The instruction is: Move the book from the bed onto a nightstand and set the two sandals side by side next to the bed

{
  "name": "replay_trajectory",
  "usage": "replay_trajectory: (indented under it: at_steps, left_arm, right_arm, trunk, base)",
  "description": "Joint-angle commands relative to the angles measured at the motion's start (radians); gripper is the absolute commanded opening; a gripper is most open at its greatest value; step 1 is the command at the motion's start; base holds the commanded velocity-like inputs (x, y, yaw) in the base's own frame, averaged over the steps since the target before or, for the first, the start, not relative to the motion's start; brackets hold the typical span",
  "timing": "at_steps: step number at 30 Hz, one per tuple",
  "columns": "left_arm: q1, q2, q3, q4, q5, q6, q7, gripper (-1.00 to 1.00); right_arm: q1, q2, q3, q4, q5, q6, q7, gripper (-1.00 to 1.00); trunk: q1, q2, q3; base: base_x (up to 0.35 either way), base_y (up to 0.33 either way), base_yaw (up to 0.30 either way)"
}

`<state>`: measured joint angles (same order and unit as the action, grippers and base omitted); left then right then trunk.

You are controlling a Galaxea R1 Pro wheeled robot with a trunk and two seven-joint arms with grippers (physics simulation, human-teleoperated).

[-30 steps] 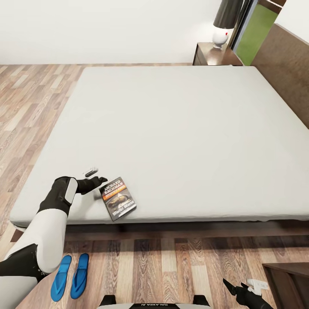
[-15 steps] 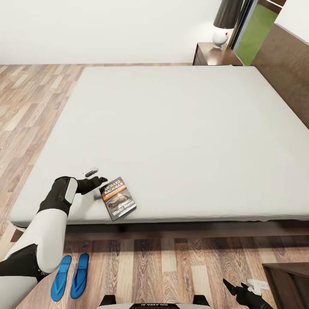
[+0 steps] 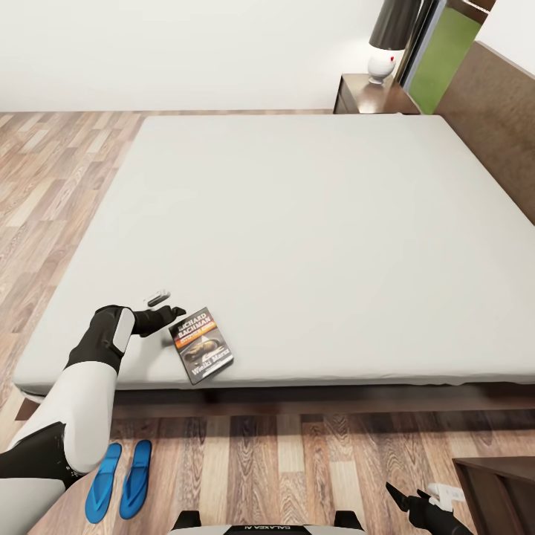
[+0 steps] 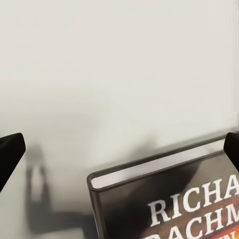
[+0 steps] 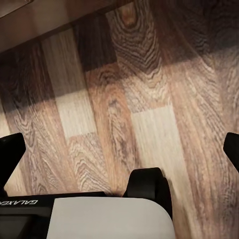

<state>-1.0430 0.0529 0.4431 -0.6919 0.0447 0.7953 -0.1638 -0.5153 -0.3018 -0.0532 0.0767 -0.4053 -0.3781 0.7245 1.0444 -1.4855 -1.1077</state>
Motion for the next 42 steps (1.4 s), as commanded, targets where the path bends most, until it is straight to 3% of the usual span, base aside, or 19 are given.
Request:
replay_trajectory:
  at_steps: [1, 42]
  left_arm:
    - [0.000, -0.001, 0.003, 0.011, 0.024, 0.008, -0.002, 1.00]
    - [0.000, -0.008, 0.002, 0.011, 0.024, 0.008, -0.002, 1.00]
  right_arm:
    - [-0.002, 0.000, -0.005, 0.005, 0.000, -0.005, 0.006, 1.00]
    - [-0.002, 0.000, -0.005, 0.005, 0.000, -0.005, 0.006, 1.00]
  trunk:
    - [0.000, 0.000, -0.001]
    - [0.000, 0.000, -0.001]
  base:
    - [0.002, -0.003, 0.000]
    - [0.002, -0.024, 0.000]
